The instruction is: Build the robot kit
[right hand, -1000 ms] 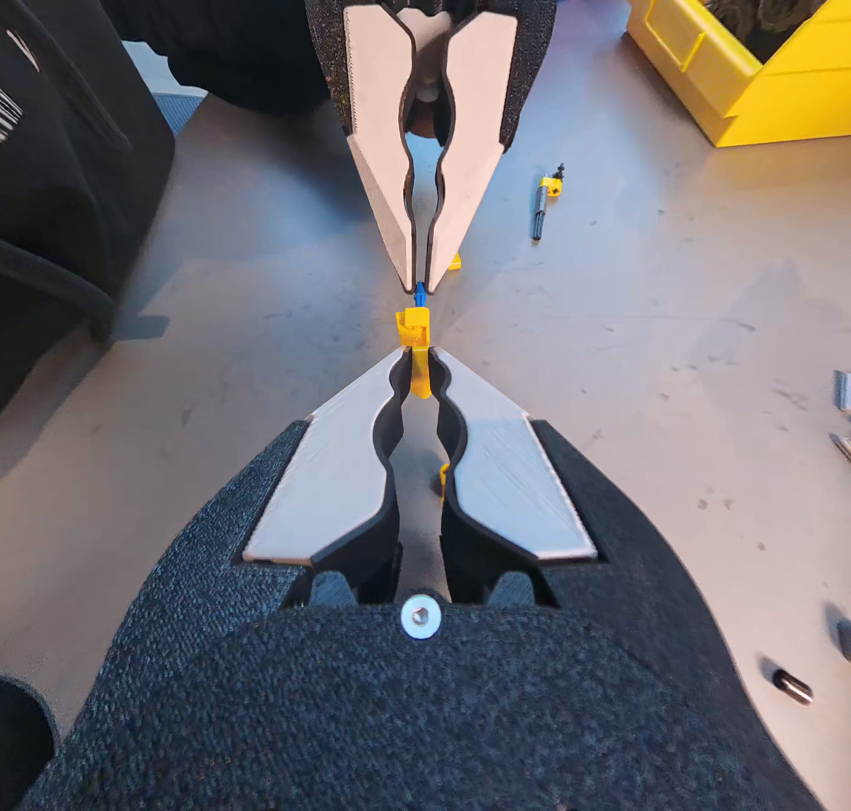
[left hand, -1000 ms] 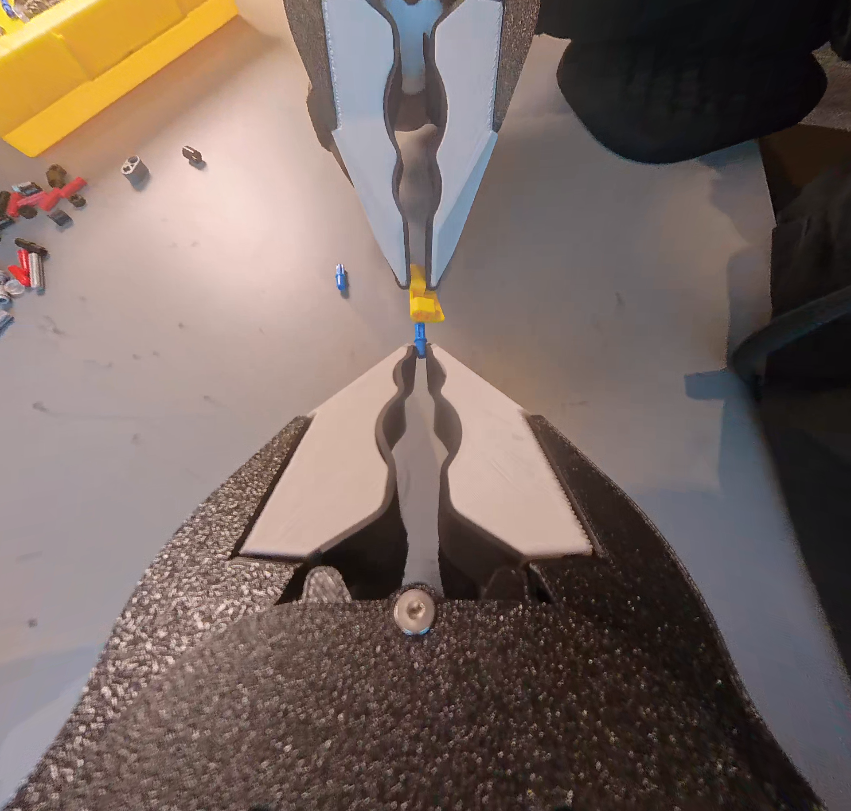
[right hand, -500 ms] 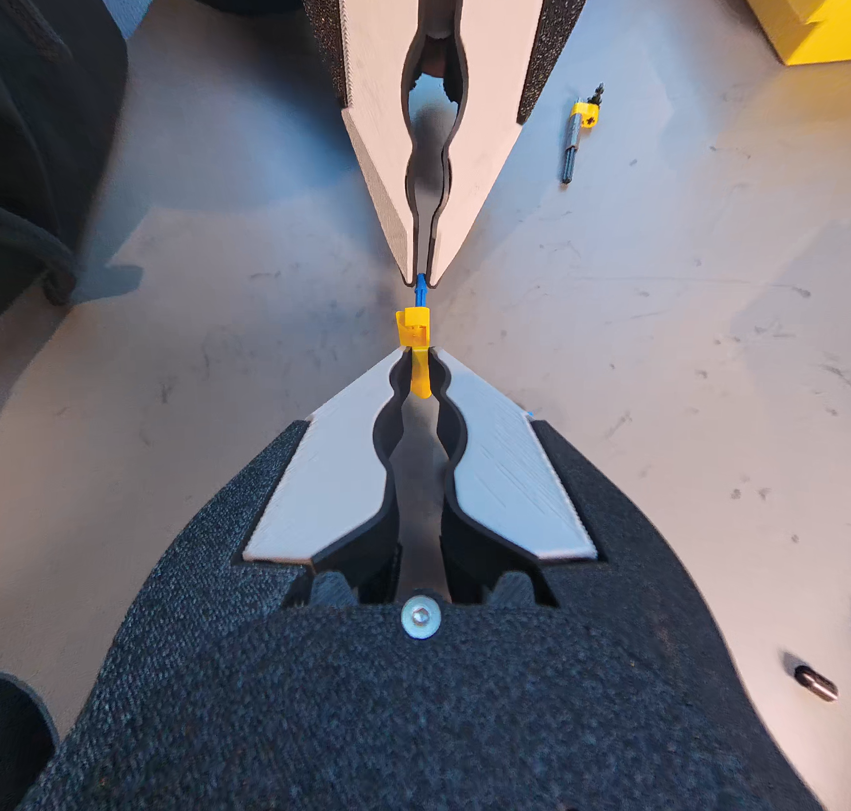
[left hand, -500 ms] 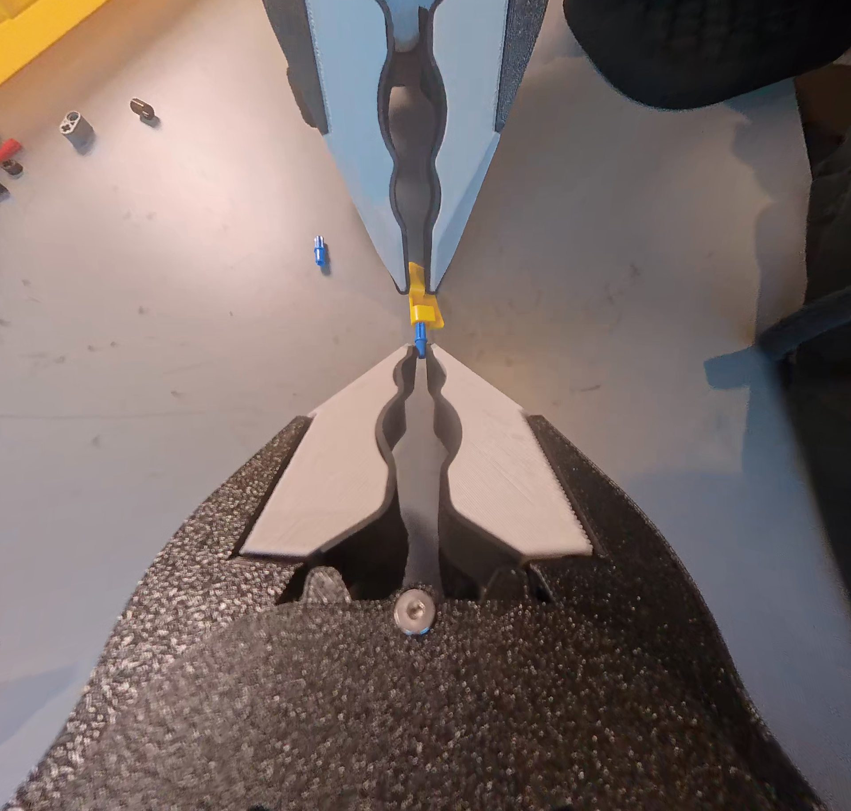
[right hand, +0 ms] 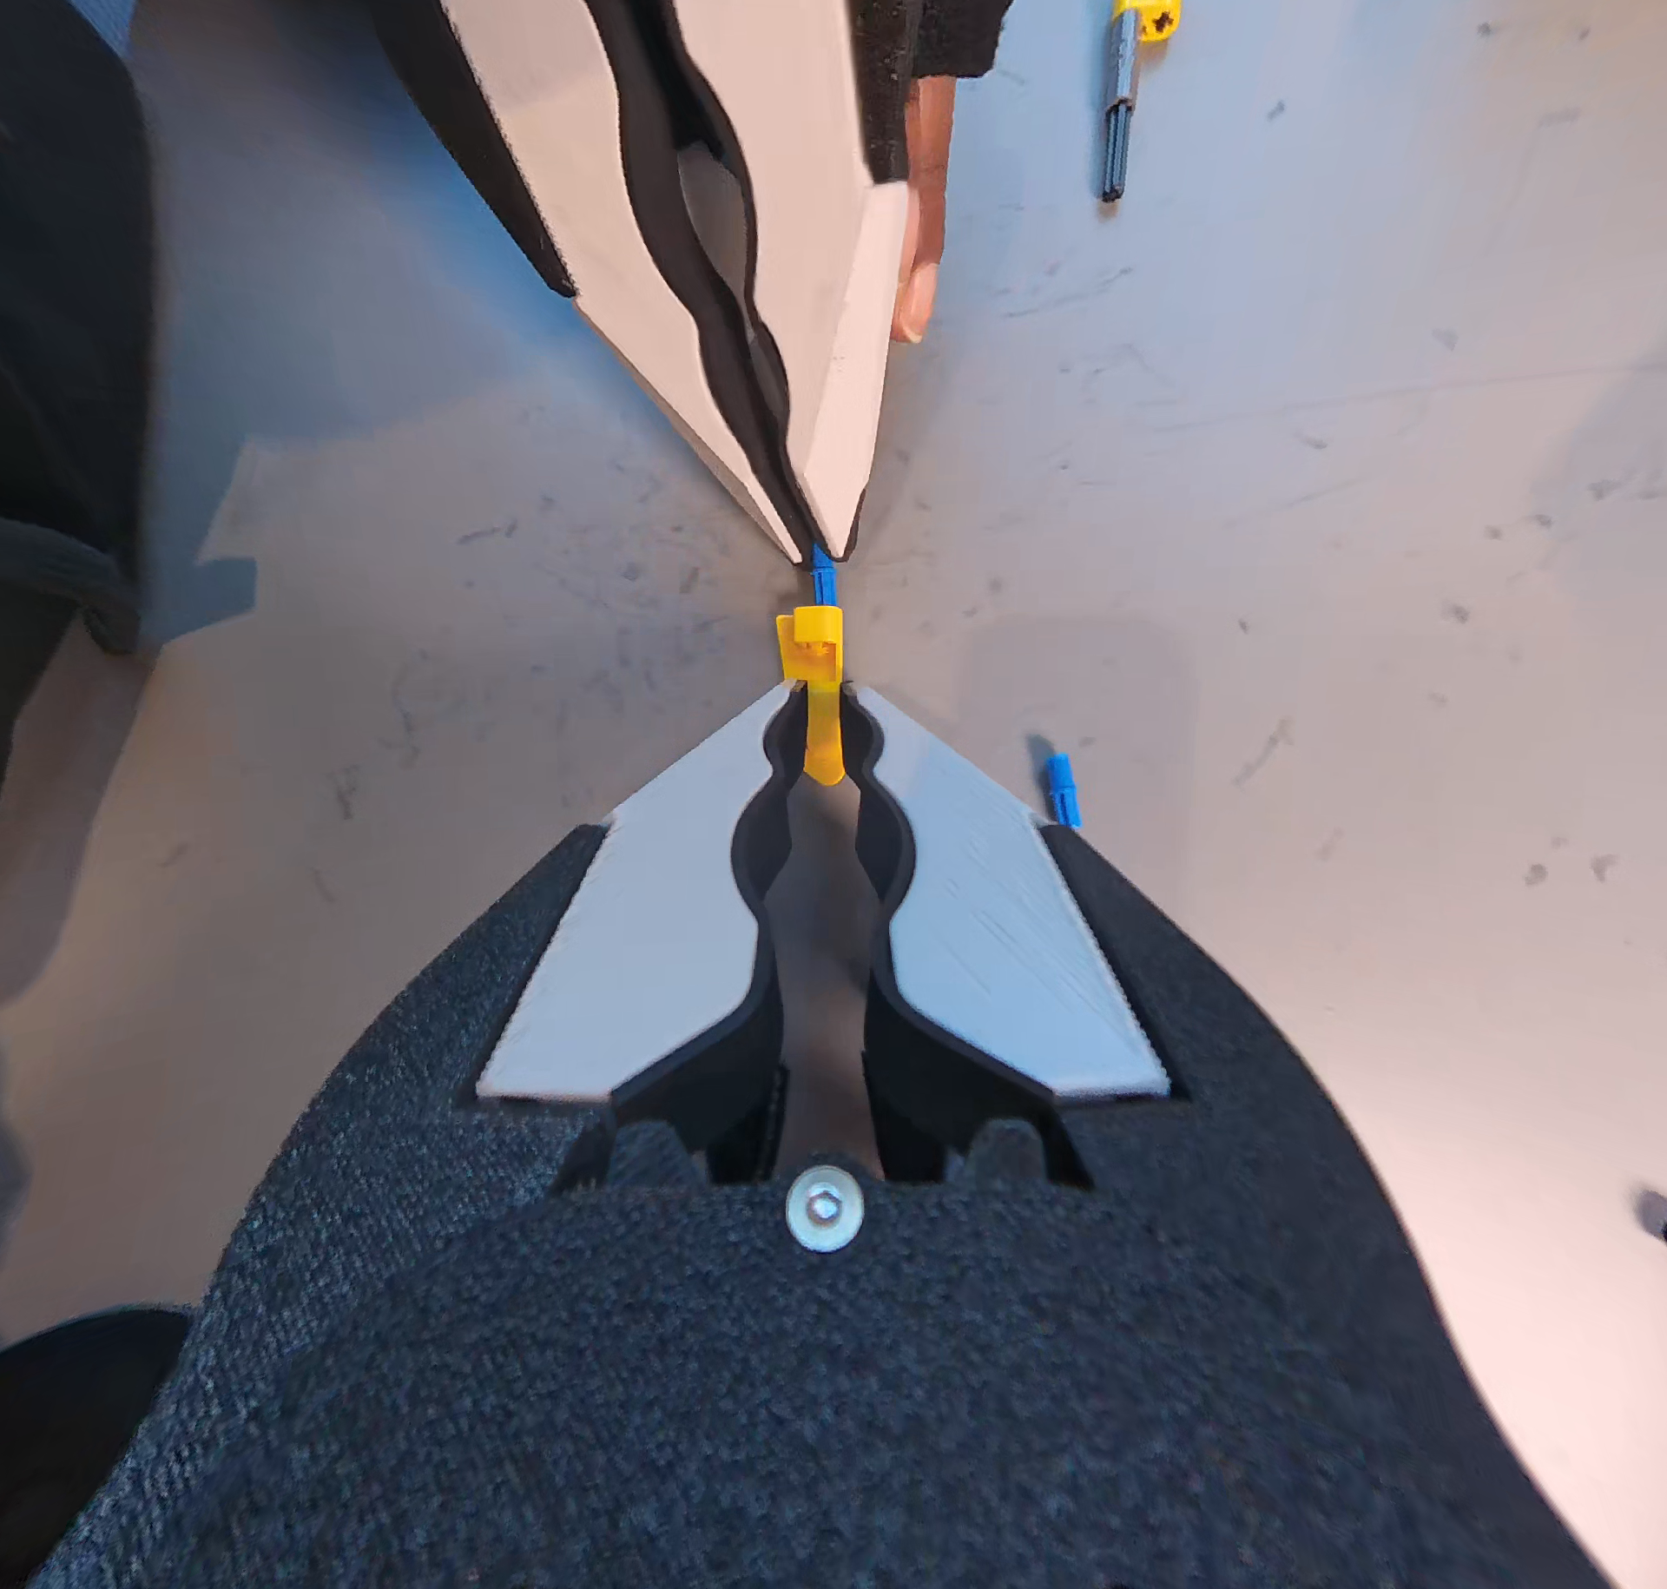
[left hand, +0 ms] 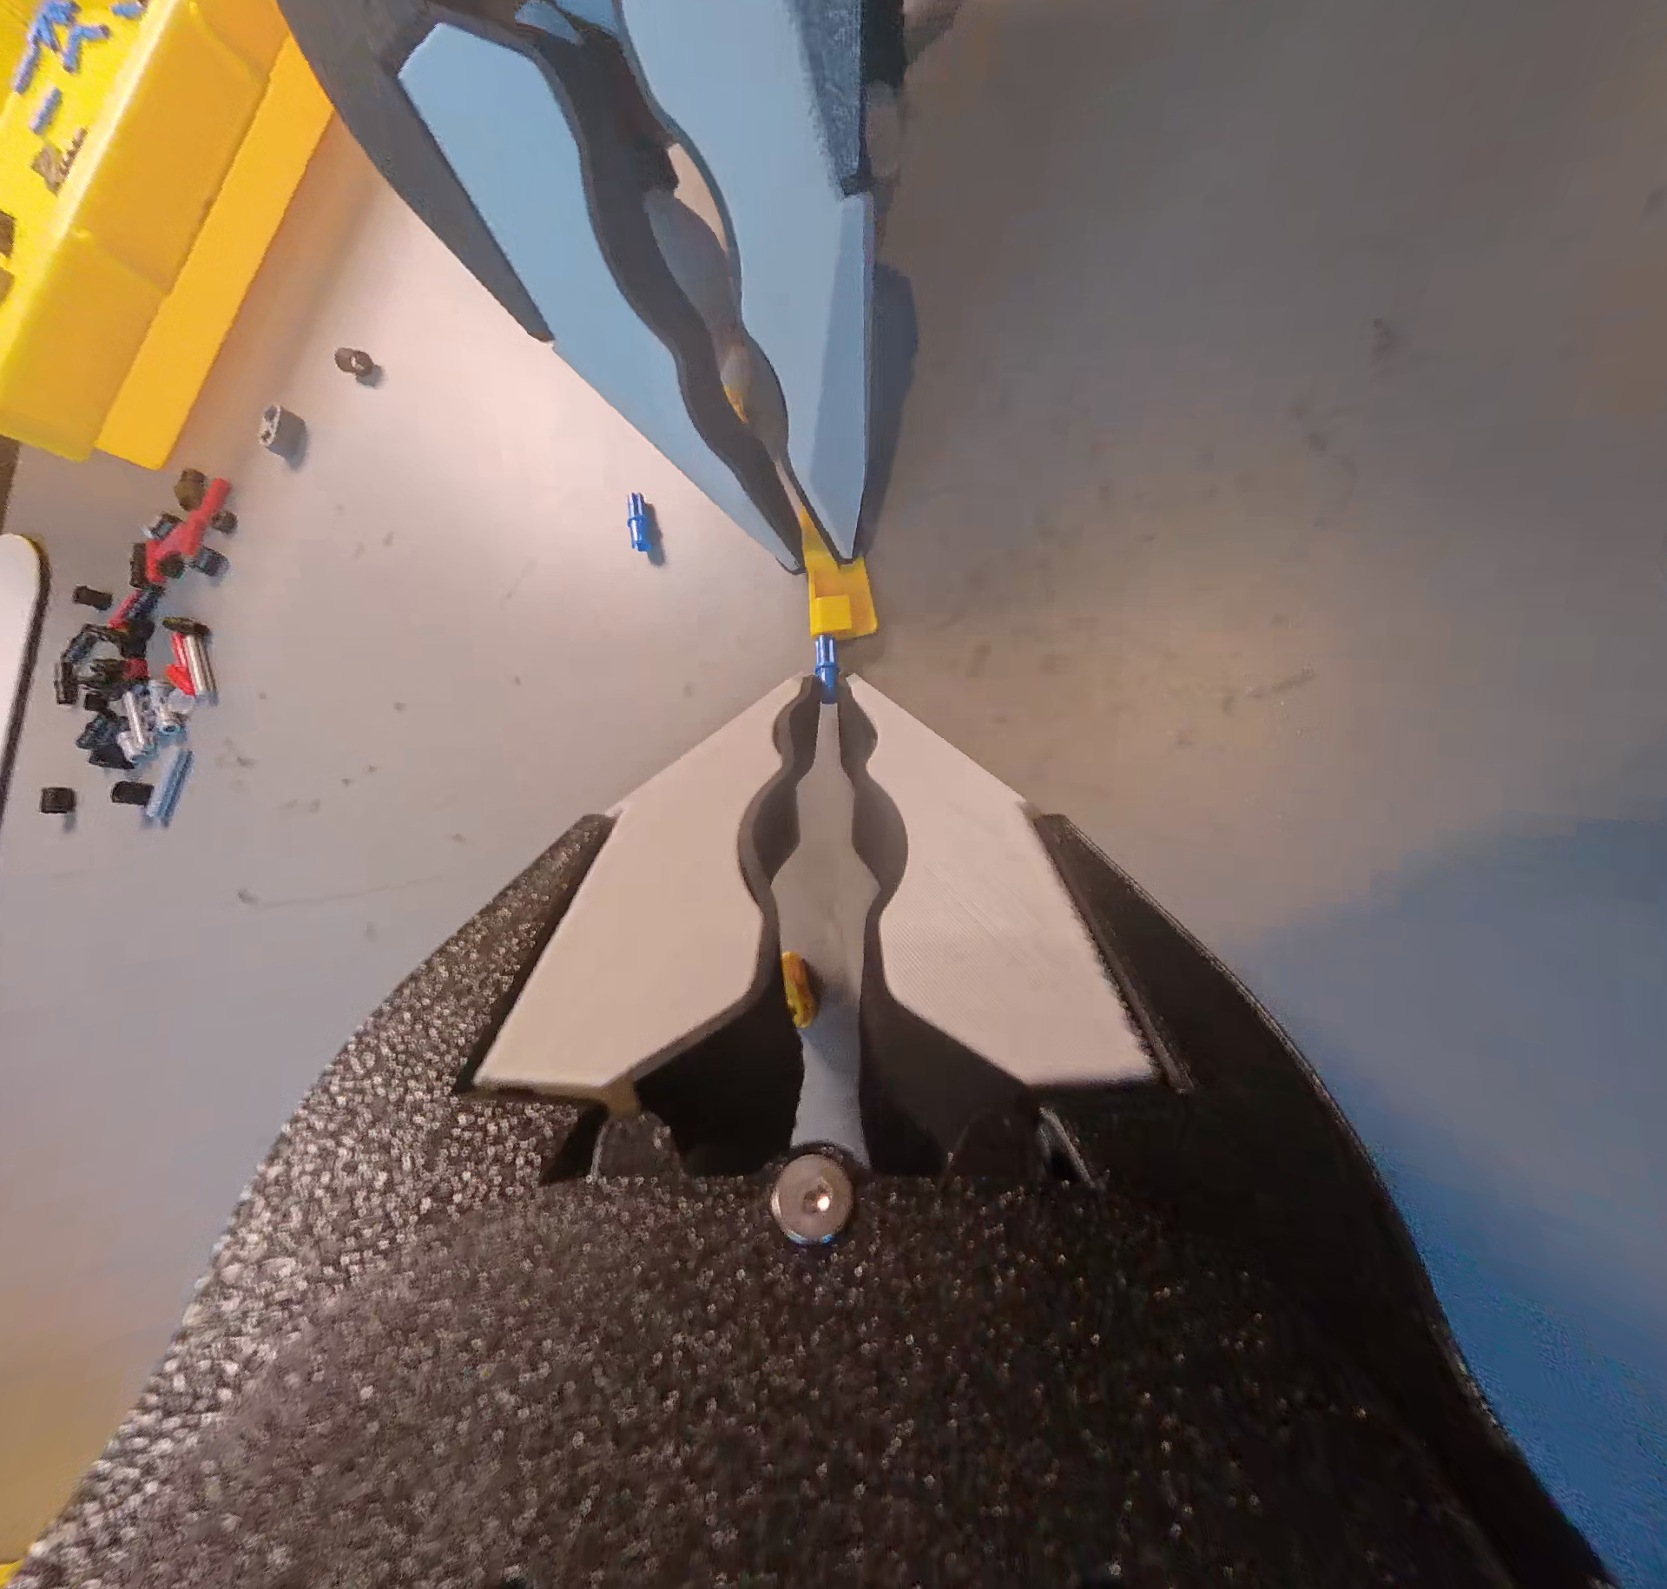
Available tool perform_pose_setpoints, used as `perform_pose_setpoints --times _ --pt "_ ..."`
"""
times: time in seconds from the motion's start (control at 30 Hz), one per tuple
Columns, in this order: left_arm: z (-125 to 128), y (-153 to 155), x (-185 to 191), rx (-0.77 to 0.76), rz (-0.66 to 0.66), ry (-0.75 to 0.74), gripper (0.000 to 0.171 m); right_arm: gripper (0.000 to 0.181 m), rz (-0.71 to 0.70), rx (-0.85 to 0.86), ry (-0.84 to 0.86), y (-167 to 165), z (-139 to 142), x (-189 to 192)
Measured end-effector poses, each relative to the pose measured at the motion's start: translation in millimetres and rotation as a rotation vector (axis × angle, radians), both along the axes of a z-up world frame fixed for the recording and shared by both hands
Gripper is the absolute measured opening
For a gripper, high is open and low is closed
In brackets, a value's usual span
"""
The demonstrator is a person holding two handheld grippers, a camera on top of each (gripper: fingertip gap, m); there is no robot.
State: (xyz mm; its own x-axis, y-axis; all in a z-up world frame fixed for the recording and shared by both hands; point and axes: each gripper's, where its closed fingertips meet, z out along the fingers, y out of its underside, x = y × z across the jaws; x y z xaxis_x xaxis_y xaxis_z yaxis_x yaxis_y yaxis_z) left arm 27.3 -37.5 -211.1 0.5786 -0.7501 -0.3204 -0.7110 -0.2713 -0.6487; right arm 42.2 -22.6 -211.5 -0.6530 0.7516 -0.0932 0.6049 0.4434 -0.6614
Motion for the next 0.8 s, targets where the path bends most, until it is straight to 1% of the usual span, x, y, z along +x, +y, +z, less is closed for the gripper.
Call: perform_pose_setpoints --times 0.17,0.3,0.43,0.63,0.8 --pt "-1.4 0.5 0.7 0.068 -0.042 0.031 0.002 0.006 -0.024 -0.053 -0.014 -0.5 0.0 0.9" --pt "-1.4 0.7 2.2 0.083 -0.055 0.012 0.002 0.006 -0.023 -0.062 -0.008 -1.0 0.0 2.6" --pt "-0.7 -1.9 6.3 0.097 -0.090 0.049 0.002 0.006 -0.036 -0.089 -0.027 -1.2 -0.1 3.7" --pt "0.7 -1.5 8.0 0.091 -0.073 -0.001 0.002 0.005 -0.022 -0.085 -0.011 -1.9 0.1 4.1" --pt "1.0 -7.3 13.2 0.058 -0.142 -0.056 0.002 0.005 0.025 -0.071 0.039 -6.2 0.5 6.7"
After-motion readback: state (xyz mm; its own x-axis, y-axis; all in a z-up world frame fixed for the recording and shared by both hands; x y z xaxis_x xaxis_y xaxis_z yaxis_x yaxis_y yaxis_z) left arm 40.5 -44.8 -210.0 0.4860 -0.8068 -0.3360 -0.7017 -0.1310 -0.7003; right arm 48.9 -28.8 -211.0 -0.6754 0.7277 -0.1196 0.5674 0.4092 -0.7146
